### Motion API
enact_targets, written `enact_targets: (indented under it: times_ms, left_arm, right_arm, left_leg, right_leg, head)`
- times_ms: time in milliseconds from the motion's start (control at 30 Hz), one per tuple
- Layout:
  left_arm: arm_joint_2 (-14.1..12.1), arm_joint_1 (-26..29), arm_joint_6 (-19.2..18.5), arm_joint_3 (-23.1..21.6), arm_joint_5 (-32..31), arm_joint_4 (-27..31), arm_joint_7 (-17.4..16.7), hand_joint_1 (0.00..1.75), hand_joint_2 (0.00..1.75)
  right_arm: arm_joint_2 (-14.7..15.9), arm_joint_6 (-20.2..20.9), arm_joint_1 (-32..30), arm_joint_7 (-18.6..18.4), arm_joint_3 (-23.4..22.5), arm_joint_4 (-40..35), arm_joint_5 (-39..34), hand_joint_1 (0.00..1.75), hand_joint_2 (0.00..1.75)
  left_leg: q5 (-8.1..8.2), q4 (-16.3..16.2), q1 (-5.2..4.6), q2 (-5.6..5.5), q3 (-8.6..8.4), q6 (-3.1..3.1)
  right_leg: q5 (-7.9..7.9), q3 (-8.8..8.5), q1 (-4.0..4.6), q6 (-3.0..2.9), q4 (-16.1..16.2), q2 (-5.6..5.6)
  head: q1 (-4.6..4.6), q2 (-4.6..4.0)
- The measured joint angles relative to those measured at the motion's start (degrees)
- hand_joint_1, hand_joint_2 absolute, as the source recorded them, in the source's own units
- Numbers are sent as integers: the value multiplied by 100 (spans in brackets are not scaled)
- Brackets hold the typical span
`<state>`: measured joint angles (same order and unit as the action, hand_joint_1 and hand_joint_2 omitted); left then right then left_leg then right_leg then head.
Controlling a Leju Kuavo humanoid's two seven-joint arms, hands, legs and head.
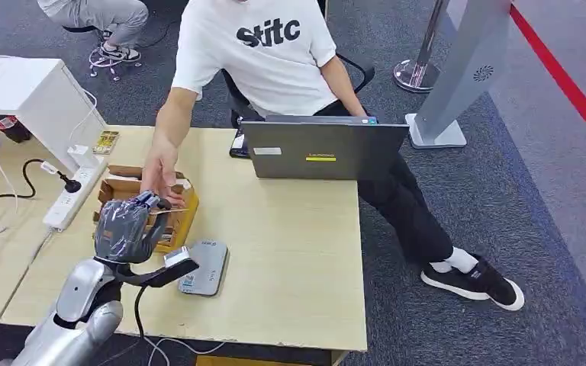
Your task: Pass the card to the sensor for recognition and then transmit it.
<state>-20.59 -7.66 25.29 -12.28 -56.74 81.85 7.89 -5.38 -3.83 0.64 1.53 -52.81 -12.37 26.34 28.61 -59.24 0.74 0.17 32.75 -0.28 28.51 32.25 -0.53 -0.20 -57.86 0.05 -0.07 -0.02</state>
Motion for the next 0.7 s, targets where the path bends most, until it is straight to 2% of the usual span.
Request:
enact_targets:
  times_ms: [300,333,700]
  left_arm:
    - [74,80,253,212,-39,90,107,175,175]
    - [85,86,264,218,-44,90,125,3,175]
    - [186,162,284,221,-87,116,151,0,175]
  right_arm:
    - [-9,-2,12,-6,-24,0,68,0,175]
    - [-13,-2,14,-20,-24,0,70,0,175]
    - [-17,-4,25,-24,-68,0,77,0,175]
  left_leg:
    - [0,0,0,0,-1,0]
    - [0,0,0,0,0,0]
    - [0,0,0,0,0,0]
  right_leg:
    - [0,0,0,0,0,0]
    - [0,0,0,0,0,0]
    - [0,0,0,0,0,-1]
  head:
    - [-2,0]
    - [0,0]
    - [0,0]
